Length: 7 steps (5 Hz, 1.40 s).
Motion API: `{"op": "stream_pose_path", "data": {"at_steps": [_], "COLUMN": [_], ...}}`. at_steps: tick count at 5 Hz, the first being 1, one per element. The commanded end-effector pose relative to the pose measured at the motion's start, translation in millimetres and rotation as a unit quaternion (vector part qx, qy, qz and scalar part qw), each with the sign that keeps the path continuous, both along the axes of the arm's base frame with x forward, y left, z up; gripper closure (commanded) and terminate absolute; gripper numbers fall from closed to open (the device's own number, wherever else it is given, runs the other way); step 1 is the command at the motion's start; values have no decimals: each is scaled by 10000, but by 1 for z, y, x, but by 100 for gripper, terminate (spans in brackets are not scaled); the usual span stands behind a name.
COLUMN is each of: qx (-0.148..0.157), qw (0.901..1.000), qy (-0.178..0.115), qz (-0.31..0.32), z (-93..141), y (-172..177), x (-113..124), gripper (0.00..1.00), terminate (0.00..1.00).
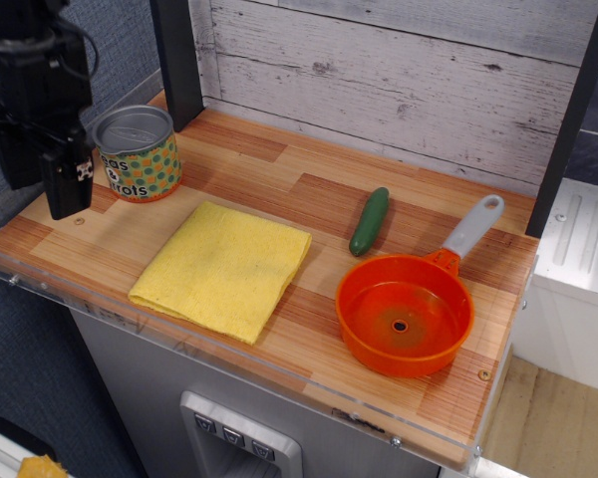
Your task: Move can above yellow cloth
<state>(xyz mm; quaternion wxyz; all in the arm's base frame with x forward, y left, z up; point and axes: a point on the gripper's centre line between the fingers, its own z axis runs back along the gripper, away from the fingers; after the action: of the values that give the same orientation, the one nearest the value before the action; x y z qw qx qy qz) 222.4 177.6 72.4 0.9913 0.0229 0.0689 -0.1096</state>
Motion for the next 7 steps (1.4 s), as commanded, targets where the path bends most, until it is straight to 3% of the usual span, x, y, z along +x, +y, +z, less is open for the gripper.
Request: {"op": "stream_pose_path", "data": {"at_steps": [1,2,4,5,7], "qx": [186,123,555,438,507], "qw": [9981,9915,9778,9725,9616], "qy": [-21,-62,143,-85,-173], "qz": [-595,-1292,-2016,-2284,-2693], "z": [-2,-4,-10,-12,-10], "y": [24,31,31,28,16], "x": [26,38,61,72,93], "gripper": [0,0,0,0,0], "terminate": [0,0,0,0,0]}}
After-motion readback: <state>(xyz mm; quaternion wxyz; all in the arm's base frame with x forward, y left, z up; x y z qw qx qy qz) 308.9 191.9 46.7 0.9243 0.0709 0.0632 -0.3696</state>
